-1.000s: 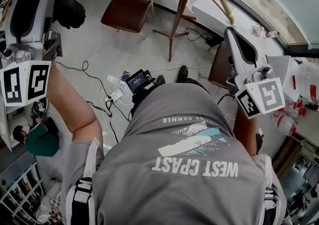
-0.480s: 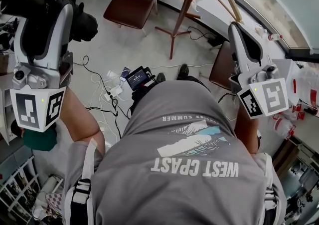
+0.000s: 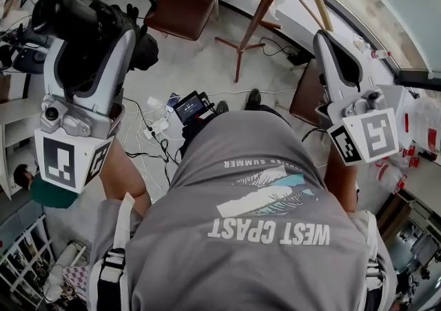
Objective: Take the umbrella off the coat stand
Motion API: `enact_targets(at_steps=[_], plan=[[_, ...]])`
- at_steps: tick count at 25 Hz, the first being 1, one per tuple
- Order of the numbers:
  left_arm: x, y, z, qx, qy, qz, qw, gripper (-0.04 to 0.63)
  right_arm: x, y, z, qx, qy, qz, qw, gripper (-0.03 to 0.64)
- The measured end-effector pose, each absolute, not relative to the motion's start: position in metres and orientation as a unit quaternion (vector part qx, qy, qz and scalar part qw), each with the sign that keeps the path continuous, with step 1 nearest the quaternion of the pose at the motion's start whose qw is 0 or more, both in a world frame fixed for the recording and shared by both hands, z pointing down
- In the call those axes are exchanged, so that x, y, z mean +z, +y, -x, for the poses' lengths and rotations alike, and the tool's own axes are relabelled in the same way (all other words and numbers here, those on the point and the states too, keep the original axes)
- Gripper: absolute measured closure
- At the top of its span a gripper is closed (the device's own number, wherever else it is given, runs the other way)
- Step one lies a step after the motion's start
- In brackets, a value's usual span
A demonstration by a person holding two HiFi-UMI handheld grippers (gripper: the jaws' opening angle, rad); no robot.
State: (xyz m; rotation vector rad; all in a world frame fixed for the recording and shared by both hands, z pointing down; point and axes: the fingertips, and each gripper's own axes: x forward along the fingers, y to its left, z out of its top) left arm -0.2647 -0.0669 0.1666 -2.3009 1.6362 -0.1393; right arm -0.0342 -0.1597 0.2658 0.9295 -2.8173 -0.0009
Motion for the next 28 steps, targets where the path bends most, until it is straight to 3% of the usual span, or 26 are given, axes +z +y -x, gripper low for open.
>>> enact_targets(at_steps=[28], plan=[[0.206,-0.088,0.253,-0.053,0.537,0.834,0.114,0.374,0.274,-0.176,0.064,-0.007,-0.950,-0.293,0.106,0.618]])
